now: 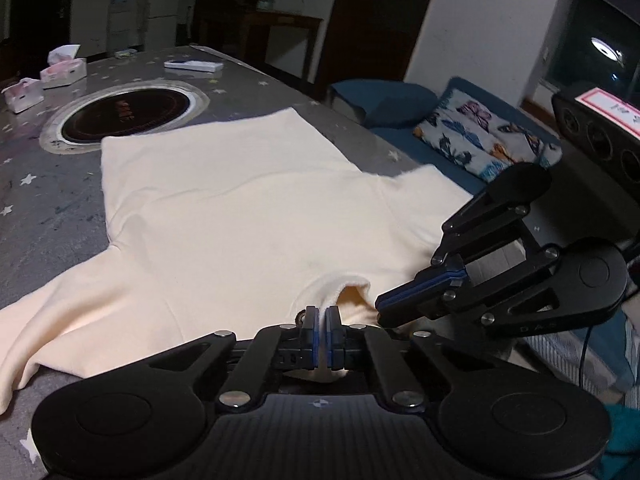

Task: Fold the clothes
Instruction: 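Lay the shirt flat on the table and release both grippers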

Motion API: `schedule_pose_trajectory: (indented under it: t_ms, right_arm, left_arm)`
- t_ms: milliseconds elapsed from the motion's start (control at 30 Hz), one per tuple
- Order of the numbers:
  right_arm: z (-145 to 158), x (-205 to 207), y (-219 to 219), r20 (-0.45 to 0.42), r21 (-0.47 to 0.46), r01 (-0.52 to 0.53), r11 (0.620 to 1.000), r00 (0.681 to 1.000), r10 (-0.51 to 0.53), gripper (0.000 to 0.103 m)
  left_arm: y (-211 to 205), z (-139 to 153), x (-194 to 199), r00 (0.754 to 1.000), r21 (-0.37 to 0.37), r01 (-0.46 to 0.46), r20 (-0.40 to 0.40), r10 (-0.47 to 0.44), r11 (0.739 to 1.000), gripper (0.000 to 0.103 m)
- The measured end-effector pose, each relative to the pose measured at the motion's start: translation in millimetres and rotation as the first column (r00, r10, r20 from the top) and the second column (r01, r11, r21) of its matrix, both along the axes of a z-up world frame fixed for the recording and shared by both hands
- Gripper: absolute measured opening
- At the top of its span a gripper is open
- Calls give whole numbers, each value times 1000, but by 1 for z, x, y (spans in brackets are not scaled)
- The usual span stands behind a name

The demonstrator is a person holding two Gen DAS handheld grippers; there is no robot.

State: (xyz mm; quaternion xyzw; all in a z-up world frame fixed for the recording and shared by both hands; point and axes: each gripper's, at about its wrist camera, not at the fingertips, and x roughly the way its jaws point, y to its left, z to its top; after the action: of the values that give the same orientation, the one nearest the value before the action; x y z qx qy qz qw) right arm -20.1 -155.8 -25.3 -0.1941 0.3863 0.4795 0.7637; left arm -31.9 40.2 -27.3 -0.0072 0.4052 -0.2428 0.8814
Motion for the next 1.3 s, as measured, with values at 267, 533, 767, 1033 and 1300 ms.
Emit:
schedule_pose_trajectory:
  t_ms: [267, 533, 767, 1033, 1300]
  right_arm:
    - [9, 3, -5, -23, 27, 0, 1000, 1000, 1, 8]
    - [25, 34, -21, -4, 131, 137, 982, 990, -138, 20]
    - [-8, 52, -15, -12, 74, 208, 975, 978, -207, 21]
    - [-9, 55, -15, -9, 50, 173, 984, 985, -172, 36]
    - [-3, 120, -24, 13, 93, 327, 941, 944, -329, 36]
  left_arm:
    - [11, 21, 3, 999, -27, -8, 46, 9, 1000, 4]
    - [29, 35, 28, 989, -76, -116, 87, 123, 990, 5]
    - [16, 0, 50, 992, -20, -128, 7, 128, 992, 6]
    - [24, -7, 58, 990, -35, -136, -32, 135, 990, 6]
    - [39, -3, 113, 971, -51, -238, -11, 238, 970, 6]
